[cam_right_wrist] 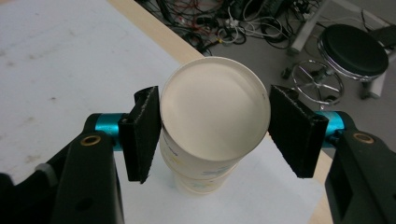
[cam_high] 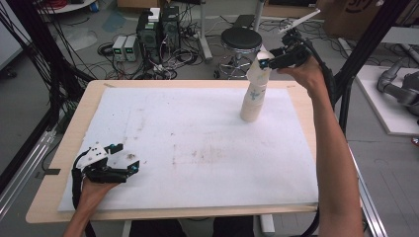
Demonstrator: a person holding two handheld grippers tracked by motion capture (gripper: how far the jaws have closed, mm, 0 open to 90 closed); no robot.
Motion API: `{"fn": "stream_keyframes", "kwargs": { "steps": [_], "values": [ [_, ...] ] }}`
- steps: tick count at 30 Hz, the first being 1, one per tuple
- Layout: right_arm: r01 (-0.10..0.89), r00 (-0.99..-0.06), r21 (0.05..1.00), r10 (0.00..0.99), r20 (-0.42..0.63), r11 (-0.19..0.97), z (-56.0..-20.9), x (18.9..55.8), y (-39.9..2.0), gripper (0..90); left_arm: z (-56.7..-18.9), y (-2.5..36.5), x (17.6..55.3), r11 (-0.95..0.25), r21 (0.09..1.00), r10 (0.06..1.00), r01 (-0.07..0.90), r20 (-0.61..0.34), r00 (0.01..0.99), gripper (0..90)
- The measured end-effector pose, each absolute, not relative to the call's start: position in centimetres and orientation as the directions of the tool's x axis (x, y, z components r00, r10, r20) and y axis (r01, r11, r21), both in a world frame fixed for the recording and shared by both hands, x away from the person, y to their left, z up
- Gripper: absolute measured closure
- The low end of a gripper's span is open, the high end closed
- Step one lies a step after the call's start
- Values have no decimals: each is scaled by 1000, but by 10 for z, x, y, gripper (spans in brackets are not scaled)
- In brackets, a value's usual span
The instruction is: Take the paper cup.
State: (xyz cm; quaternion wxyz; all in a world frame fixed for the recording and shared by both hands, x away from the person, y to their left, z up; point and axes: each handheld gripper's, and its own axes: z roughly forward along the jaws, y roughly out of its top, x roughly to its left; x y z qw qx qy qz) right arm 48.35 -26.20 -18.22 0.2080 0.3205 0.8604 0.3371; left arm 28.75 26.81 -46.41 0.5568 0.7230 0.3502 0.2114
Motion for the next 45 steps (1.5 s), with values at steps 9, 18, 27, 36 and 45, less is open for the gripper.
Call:
{"fn": "stream_keyframes", "kwargs": {
  "steps": [9, 18, 27, 36, 45],
  "values": [
    [308, -790, 819, 610, -63, 484, -195, 423, -260, 373, -464, 269, 287, -134, 956, 740, 262, -79, 668, 51],
    [231, -844, 875, 536, -38, 426, -223, 381, -251, 373, -464, 268, 286, -136, 957, 742, 255, -72, 667, 51],
    [191, -896, 908, 444, 7, 372, -270, 346, -231, 373, -464, 269, 287, -128, 956, 740, 263, -84, 667, 51],
    [165, -910, 928, 414, 13, 334, -306, 332, -215, 373, -464, 268, 285, -131, 959, 741, 251, -73, 667, 51],
    [146, -922, 934, 388, 8, 327, -331, 328, -208, 373, -464, 269, 286, -132, 956, 740, 262, -80, 668, 51]
  ]
}}
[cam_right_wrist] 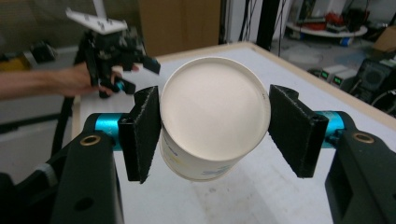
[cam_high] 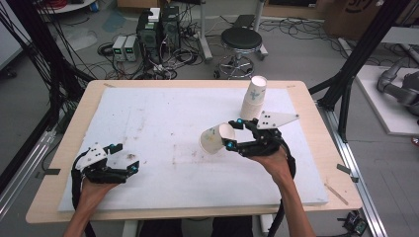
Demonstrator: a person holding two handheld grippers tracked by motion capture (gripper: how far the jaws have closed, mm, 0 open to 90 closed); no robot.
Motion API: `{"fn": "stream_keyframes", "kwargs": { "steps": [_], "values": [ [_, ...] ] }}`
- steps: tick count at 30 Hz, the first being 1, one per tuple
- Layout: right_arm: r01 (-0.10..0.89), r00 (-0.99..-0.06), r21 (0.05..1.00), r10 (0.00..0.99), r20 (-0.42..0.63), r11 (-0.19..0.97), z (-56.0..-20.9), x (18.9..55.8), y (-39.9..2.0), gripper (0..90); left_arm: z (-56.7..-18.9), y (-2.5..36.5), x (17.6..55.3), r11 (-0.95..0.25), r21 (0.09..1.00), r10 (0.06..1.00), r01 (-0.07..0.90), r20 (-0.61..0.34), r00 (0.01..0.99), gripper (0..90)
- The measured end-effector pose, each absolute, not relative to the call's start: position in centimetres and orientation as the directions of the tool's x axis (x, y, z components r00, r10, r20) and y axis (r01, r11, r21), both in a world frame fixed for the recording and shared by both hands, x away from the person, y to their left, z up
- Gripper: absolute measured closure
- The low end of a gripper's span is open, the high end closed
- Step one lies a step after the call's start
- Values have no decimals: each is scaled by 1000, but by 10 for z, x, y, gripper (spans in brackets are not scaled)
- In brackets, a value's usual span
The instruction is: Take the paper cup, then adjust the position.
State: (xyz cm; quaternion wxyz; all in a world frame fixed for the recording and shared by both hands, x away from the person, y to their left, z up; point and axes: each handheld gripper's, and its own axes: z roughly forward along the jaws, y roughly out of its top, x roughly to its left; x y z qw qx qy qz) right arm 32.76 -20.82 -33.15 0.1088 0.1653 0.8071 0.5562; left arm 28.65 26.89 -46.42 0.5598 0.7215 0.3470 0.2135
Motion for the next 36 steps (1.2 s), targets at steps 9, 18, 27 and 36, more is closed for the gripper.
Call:
{"fn": "stream_keyframes", "kwargs": {
  "steps": [9, 18, 27, 36],
  "values": [
    [144, -924, 934, 382, 9, 327, -334, 331, -204, 373, -464, 270, 286, -119, 957, 741, 265, -92, 665, 51],
    [150, -936, 928, 353, 22, 341, -337, 335, -198, 372, -453, 276, 288, -107, 969, 693, 221, -87, 716, 51],
    [137, -953, 932, 303, 31, 335, -335, 339, -194, 372, -425, 270, 301, -123, 973, 495, 197, -112, 862, 51],
    [117, -968, 933, 248, 31, 342, -330, 342, -186, 372, -394, 248, 318, -163, 974, 369, 156, -87, 925, 51]
  ]
}}
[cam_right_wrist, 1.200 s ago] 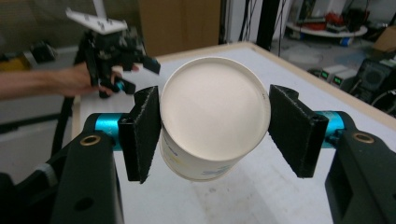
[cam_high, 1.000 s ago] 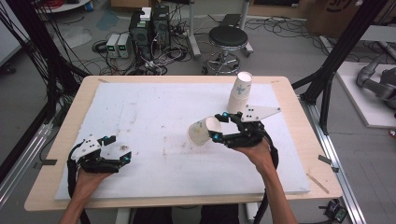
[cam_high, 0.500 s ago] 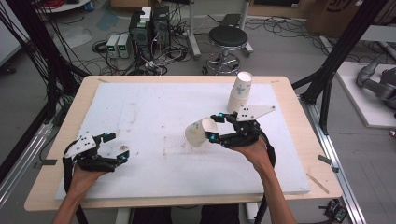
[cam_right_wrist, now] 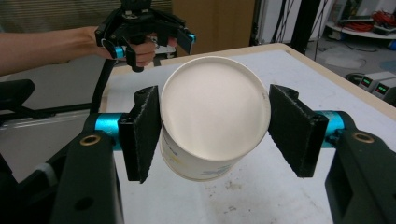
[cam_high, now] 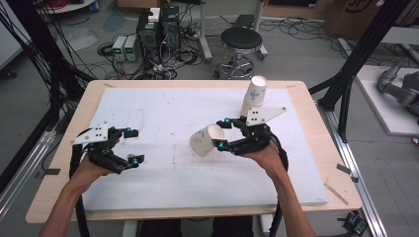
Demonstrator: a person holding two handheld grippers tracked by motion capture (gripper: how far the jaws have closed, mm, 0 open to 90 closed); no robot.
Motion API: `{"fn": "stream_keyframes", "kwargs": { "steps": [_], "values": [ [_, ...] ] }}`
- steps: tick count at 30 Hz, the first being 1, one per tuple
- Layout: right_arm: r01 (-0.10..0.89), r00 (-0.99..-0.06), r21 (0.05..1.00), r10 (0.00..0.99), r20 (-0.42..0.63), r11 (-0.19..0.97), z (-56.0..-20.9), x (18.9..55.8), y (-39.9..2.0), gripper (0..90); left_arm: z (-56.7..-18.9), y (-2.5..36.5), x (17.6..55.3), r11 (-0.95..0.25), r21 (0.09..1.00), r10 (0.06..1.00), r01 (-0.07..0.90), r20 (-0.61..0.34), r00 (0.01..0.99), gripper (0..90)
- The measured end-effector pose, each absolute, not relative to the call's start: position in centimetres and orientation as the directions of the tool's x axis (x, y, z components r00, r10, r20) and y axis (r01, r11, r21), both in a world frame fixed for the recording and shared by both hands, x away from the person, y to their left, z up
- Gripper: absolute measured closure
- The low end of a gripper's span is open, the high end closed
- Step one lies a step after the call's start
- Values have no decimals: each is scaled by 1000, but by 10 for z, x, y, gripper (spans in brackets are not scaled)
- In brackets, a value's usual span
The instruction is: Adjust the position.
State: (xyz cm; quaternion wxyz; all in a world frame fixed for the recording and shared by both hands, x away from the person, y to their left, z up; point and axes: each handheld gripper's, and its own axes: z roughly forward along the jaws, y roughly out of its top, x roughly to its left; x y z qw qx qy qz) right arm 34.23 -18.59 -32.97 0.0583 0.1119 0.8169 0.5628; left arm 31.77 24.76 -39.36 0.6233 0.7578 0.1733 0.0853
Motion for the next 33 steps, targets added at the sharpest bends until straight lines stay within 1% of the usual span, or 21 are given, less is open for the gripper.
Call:
{"fn": "stream_keyframes", "kwargs": {
  "steps": [1, 3, 4, 5, 6, 7, 8, 9, 10, 11, 12, 15, 16, 17, 18, 19, 20, 21, 22, 28, 33],
  "values": [
    [111, -970, 934, 241, 28, 339, -329, 343, -185, 372, -394, 248, 318, -163, 974, 369, 156, -87, 925, 51],
    [110, -973, 933, 230, 30, 344, -326, 342, -183, 372, -388, 238, 320, -166, 976, 350, 138, -73, 934, 51],
    [107, -975, 933, 222, 30, 343, -325, 343, -181, 372, -383, 227, 322, -165, 978, 326, 126, -66, 943, 51],
    [107, -975, 933, 219, 32, 342, -324, 342, -180, 372, -383, 227, 322, -165, 978, 326, 126, -66, 943, 51],
    [99, -977, 934, 210, 26, 343, -323, 343, -179, 373, -378, 215, 325, -169, 979, 306, 114, -58, 950, 51],
    [97, -978, 934, 206, 26, 344, -322, 343, -178, 372, -378, 215, 325, -169, 979, 306, 114, -58, 950, 51],
    [95, -979, 934, 202, 25, 343, -321, 342, -177, 373, -375, 204, 327, -165, 980, 281, 108, -58, 958, 51],
    [93, -980, 934, 199, 24, 345, -321, 342, -176, 372, -375, 204, 327, -165, 980, 281, 108, -58, 958, 51],
    [95, -980, 933, 197, 26, 348, -320, 342, -175, 372, -371, 192, 330, -168, 981, 263, 99, -52, 963, 51],
    [93, -981, 933, 194, 26, 347, -320, 342, -175, 373, -371, 192, 330, -168, 981, 263, 99, -52, 963, 51],
    [93, -981, 934, 191, 28, 344, -320, 342, -175, 372, -368, 181, 332, -165, 982, 242, 95, -53, 969, 51],
    [87, -983, 935, 183, 24, 345, -320, 341, -174, 373, -365, 170, 334, -165, 982, 222, 87, -49, 974, 51],
    [92, -983, 934, 182, 30, 346, -320, 341, -173, 373, -362, 159, 336, -164, 983, 200, 77, -44, 979, 51],
    [91, -983, 934, 179, 29, 345, -320, 341, -173, 372, -362, 159, 336, -164, 983, 200, 77, -44, 979, 51],
    [87, -984, 935, 178, 26, 344, -320, 341, -173, 372, -359, 147, 336, -157, 985, 181, 64, -35, 983, 51],
    [83, -984, 937, 178, 23, 340, -320, 341, -173, 372, -359, 147, 336, -157, 985, 181, 64, -35, 983, 51],
    [87, -984, 937, 176, 28, 339, -320, 340, -173, 372, -357, 135, 337, -161, 986, 165, 52, -25, 986, 51],
    [87, -984, 937, 176, 28, 339, -320, 340, -173, 372, -357, 135, 337, -161, 986, 165, 52, -25, 986, 51],
    [86, -985, 939, 169, 30, 334, -320, 340, -172, 372, -356, 125, 338, -165, 985, 147, 47, -23, 989, 51],
    [87, -987, 938, 158, 35, 334, -320, 339, -172, 373, -358, 109, 344, -184, 981, 116, 56, -35, 993, 51],
    [84, -987, 940, 155, 34, 331, -320, 340, -173, 372, -362, 104, 346, -202, 978, 105, 58, -37, 994, 51]
  ]
}}
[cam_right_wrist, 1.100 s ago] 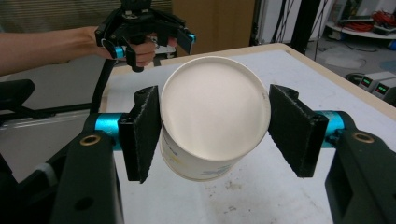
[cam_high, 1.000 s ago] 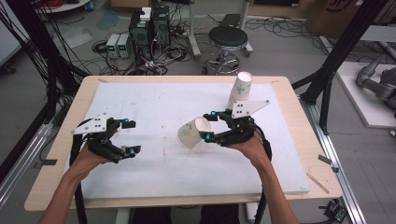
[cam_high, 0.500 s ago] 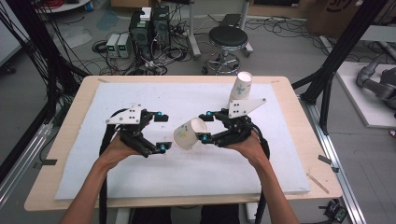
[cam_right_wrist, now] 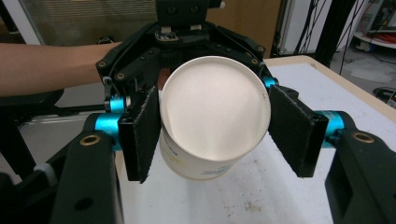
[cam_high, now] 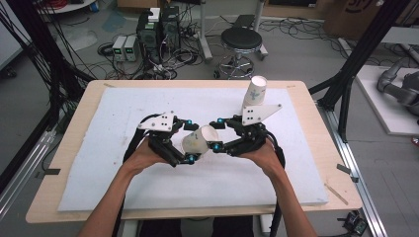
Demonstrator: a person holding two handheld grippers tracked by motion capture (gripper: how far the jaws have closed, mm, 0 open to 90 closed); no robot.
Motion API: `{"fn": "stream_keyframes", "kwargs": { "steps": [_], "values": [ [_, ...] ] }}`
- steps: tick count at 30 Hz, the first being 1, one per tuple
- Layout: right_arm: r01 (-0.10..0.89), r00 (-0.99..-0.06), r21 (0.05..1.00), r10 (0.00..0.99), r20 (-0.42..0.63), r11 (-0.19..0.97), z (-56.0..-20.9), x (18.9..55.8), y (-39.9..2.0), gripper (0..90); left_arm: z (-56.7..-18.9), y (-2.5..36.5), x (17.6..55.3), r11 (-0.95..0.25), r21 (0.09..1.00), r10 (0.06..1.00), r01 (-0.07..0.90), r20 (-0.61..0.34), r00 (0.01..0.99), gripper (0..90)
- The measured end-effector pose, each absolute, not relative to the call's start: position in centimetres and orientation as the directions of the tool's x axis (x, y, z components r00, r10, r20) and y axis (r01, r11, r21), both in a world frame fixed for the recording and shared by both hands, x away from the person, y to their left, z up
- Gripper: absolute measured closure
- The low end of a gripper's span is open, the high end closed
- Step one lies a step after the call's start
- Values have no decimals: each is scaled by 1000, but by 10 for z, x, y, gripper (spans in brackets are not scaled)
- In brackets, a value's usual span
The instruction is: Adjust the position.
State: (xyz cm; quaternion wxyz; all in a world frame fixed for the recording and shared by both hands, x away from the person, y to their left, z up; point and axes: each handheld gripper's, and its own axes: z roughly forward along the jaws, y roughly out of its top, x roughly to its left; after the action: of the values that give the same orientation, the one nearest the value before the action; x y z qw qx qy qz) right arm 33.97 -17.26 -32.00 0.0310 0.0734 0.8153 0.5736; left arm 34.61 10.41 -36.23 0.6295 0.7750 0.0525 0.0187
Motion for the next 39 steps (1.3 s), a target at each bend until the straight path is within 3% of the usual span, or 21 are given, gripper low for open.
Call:
{"fn": "stream_keyframes", "kwargs": {
  "steps": [6, 8, 12, 25, 31, 32, 33, 39],
  "values": [
    [81, -988, 944, 147, 35, 321, -320, 339, -172, 373, -365, 102, 349, -212, 975, 93, 67, -48, 994, 59],
    [78, -989, 944, 144, 33, 320, -320, 339, -173, 372, -366, 102, 348, -218, 975, 86, 49, -31, 996, 171],
    [78, -990, 945, 138, 35, 318, -320, 339, -172, 372, -366, 102, 348, -218, 975, 68, 45, -30, 997, 213],
    [76, -990, 945, 135, 34, 318, -320, 340, -173, 376, -366, 106, 349, -231, 973, 52, 26, -14, 999, 320],
    [74, -991, 943, 129, 34, 323, -321, 341, -172, 371, -366, 106, 350, -246, 969, 51, 21, -8, 999, 331],
    [67, -991, 944, 135, 24, 324, -321, 340, -172, 337, -366, 106, 350, -246, 969, 51, 21, -8, 999, 333],
    [67, -988, 944, 150, 19, 322, -321, 339, -171, 244, -367, 106, 350, -240, 970, 56, 27, -14, 998, 333],
    [90, -986, 946, 163, 41, 311, -320, 339, -176, 192, -367, 106, 350, -248, 968, 61, 27, -13, 998, 339]
  ]
}}
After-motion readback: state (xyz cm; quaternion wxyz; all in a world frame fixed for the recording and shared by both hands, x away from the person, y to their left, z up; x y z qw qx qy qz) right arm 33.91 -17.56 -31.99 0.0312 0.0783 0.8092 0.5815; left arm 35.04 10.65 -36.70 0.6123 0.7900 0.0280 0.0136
